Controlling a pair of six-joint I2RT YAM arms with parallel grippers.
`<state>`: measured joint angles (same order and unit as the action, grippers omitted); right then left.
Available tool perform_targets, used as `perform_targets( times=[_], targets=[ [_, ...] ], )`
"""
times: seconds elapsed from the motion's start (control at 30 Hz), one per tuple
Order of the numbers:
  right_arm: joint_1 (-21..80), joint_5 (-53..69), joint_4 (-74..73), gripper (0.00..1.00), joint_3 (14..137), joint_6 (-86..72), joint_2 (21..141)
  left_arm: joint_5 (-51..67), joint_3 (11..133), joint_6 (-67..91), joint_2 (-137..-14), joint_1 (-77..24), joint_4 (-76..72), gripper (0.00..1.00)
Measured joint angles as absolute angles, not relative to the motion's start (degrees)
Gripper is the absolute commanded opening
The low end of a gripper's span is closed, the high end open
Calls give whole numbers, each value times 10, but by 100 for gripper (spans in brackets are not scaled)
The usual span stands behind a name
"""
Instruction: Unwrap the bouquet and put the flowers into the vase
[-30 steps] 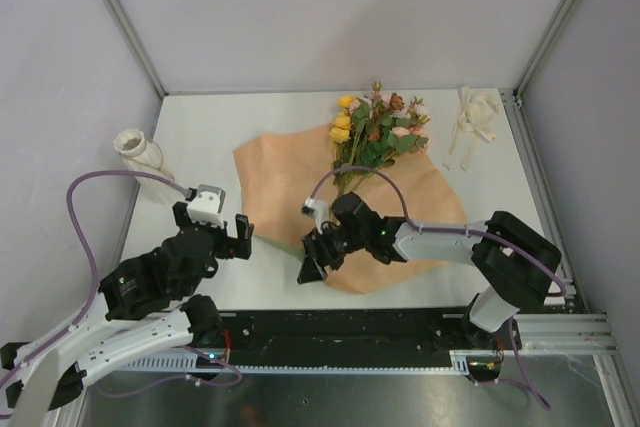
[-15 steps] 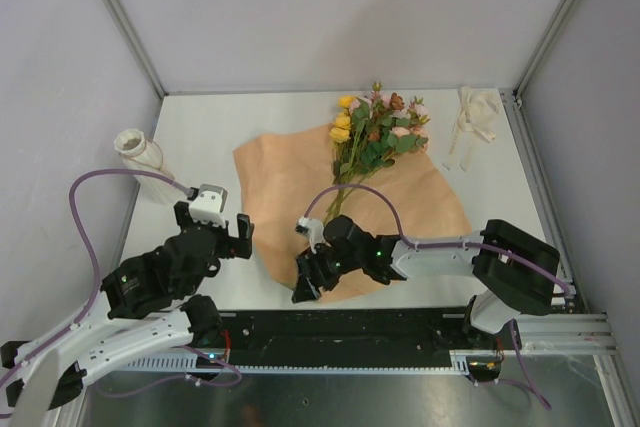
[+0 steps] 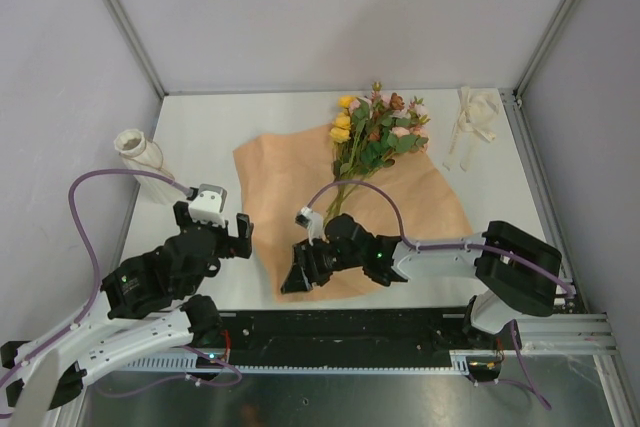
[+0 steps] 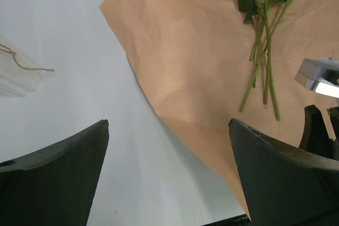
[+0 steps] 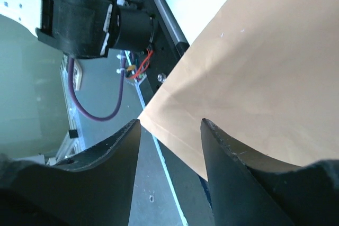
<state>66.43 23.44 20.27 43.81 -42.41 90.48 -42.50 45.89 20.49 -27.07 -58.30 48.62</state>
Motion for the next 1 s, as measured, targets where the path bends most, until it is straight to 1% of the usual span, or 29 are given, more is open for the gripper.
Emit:
perform_targets(
  times=[0.23,0.47,0.63,0.8,1.0],
  targets=[
    [649,214,236,44,438,-447,915,-425,459,205,-270,-583,486,100],
    [650,196,254,40,438,-478,994,-425,459,205,-269,-583,486,100],
    [672,174,255,40,437,-507,1031,-425,459,205,-269,-583,486,100],
    [685,135,237,41,436,-526,1035,-425,459,205,-269,-583,486,100],
    [692,53,175,49,435,-522,981,-425,459,205,-269,-583,486,100]
  ],
)
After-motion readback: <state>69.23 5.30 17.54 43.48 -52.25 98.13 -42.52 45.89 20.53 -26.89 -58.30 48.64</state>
